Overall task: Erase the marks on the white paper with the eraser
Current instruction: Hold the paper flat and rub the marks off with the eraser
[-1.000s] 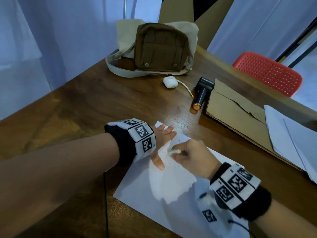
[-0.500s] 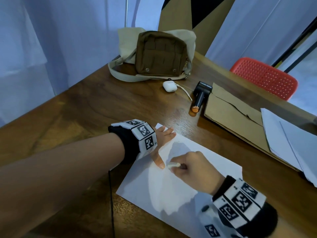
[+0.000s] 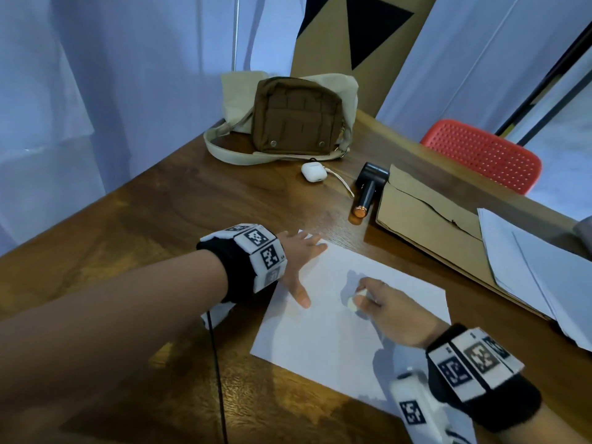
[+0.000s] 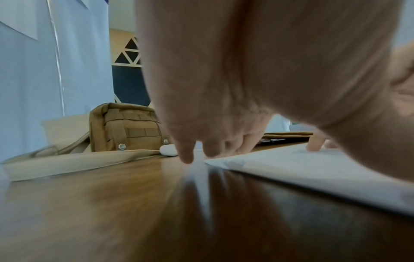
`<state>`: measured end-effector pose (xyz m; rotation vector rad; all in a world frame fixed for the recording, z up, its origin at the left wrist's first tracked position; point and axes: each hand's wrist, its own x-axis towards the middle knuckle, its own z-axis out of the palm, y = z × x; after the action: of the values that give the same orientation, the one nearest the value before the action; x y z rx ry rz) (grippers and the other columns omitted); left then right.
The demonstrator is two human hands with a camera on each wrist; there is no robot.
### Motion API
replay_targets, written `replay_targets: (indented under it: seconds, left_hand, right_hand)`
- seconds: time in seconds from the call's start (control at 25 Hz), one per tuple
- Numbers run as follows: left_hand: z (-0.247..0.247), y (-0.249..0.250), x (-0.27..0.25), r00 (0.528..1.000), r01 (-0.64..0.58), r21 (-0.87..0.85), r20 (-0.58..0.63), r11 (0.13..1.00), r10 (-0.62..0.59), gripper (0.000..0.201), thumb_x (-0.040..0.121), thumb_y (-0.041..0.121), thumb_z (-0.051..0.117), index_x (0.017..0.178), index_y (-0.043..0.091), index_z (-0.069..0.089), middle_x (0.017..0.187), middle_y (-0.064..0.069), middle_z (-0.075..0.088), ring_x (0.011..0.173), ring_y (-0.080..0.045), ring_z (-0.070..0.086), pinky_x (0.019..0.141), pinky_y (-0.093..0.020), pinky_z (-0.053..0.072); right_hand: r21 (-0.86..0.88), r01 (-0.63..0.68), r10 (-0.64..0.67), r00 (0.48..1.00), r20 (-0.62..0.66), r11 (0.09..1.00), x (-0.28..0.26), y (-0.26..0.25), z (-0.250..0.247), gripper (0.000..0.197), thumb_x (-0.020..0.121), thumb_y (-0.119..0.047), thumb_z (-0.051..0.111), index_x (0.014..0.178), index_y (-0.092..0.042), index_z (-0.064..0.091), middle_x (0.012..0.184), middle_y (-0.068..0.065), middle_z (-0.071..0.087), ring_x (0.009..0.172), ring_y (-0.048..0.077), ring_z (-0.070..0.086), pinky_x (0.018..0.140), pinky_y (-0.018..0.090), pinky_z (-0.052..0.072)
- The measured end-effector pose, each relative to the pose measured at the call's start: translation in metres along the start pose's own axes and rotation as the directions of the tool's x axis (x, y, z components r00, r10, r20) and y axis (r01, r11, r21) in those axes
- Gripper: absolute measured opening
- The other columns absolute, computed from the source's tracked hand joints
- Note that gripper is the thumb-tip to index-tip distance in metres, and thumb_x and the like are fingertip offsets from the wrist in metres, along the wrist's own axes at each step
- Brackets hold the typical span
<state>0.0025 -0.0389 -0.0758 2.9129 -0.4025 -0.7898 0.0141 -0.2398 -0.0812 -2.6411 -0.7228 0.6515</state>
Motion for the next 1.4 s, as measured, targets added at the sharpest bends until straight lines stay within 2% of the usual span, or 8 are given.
replay_targets:
  seconds: [0.2, 0.4, 0.6, 0.76, 0.96, 1.04, 1.2, 1.4]
  left_hand:
    - [0.006, -0.008, -0.003, 0.995, 0.048, -0.002, 0.09, 0.999, -0.047, 0.115, 0.076, 0.052, 0.069, 0.151, 0.014, -0.01, 0.158, -0.003, -0.016, 0.147, -0.022, -0.009, 0.119, -0.047, 0.001]
    - [0.011, 0.009, 0.003, 0.997, 0.066, 0.123, 0.041, 0.99, -0.071, 0.119, 0.076, 0.062, 0.062, 0.149, 0.002, -0.01, 0.157, -0.015, -0.014, 0.146, -0.029, -0.011, 0.118, -0.042, -0.002]
    - [0.007, -0.003, 0.002, 0.994, 0.017, 0.021, 0.112, 1.0, -0.019, 0.127, 0.073, 0.049, 0.073, 0.147, 0.007, -0.02, 0.156, -0.01, -0.024, 0.145, -0.023, -0.018, 0.118, -0.04, -0.004]
    - [0.005, -0.005, 0.006, 0.986, -0.021, 0.037, 0.168, 0.999, 0.014, 0.131, 0.07, 0.047, 0.076, 0.146, 0.009, -0.024, 0.154, -0.008, -0.028, 0.144, -0.023, -0.023, 0.116, -0.044, -0.008]
    - [0.003, -0.005, 0.006, 0.985, -0.034, 0.023, 0.171, 0.999, 0.03, 0.13, 0.071, 0.047, 0.076, 0.147, 0.012, -0.023, 0.155, -0.006, -0.028, 0.144, -0.022, -0.021, 0.117, -0.046, -0.006]
    - [0.004, -0.007, 0.007, 0.986, -0.035, 0.019, 0.161, 0.999, 0.032, 0.13, 0.071, 0.046, 0.076, 0.147, 0.011, -0.023, 0.155, -0.006, -0.027, 0.144, -0.021, -0.021, 0.117, -0.045, -0.006]
    - [0.007, -0.008, 0.01, 0.983, -0.02, 0.016, 0.182, 1.0, 0.016, 0.132, 0.069, 0.049, 0.076, 0.146, 0.014, -0.025, 0.154, -0.003, -0.03, 0.143, -0.02, -0.024, 0.116, -0.043, -0.01]
    - [0.004, -0.007, 0.008, 0.983, -0.026, 0.03, 0.184, 0.999, 0.021, 0.131, 0.069, 0.049, 0.075, 0.146, 0.014, -0.024, 0.155, -0.003, -0.029, 0.144, -0.019, -0.023, 0.117, -0.043, -0.007]
  right_hand:
    - [-0.081, 0.022, -0.028, 0.997, -0.077, 0.996, 0.009, 0.005, -0.019, 0.009, 0.091, -0.024, 0.054, 0.085, -0.023, 0.061, 0.086, 0.003, 0.059, 0.079, 0.012, 0.049, 0.072, 0.018, 0.034]
    - [0.212, -0.112, 0.137, 0.985, -0.107, 0.971, 0.043, -0.015, -0.028, 0.013, 0.087, -0.02, 0.061, 0.086, -0.008, 0.066, 0.067, 0.007, 0.063, 0.047, 0.013, 0.054, 0.043, 0.017, 0.044]
    - [-0.229, 0.068, -0.101, 0.986, -0.134, 0.971, 0.038, -0.028, -0.006, 0.023, 0.089, -0.017, 0.05, 0.072, -0.009, 0.065, 0.064, 0.003, 0.053, 0.062, 0.017, 0.05, 0.063, 0.022, 0.04]
    - [-0.152, 0.265, -0.246, 0.96, 0.135, 0.952, 0.015, -0.034, -0.001, 0.019, 0.086, -0.016, 0.055, 0.086, -0.005, 0.071, 0.066, 0.005, 0.056, 0.055, 0.007, 0.041, 0.057, 0.007, 0.033]
    - [-0.075, 0.143, -0.15, 0.984, -0.095, 0.987, 0.063, -0.026, -0.018, 0.021, 0.088, -0.019, 0.059, 0.103, -0.016, 0.072, 0.073, -0.006, 0.068, 0.066, 0.005, 0.054, 0.068, 0.02, 0.042]
    - [0.004, 0.219, -0.219, 0.976, -0.004, 0.976, 0.045, -0.023, -0.008, 0.019, 0.087, -0.016, 0.06, 0.102, -0.017, 0.073, 0.047, -0.017, 0.055, 0.049, 0.001, 0.05, 0.056, 0.008, 0.037]
    - [0.055, 0.266, -0.271, 0.919, 0.285, 0.962, 0.016, -0.025, -0.004, 0.022, 0.086, -0.019, 0.062, 0.106, -0.021, 0.071, 0.053, -0.026, 0.056, 0.054, -0.01, 0.053, 0.059, 0.002, 0.038]
    - [-0.072, 0.166, -0.171, 0.982, -0.078, 0.984, 0.062, -0.025, -0.02, 0.023, 0.089, -0.018, 0.057, 0.107, -0.013, 0.071, 0.082, -0.003, 0.073, 0.064, 0.0, 0.053, 0.065, 0.014, 0.043]
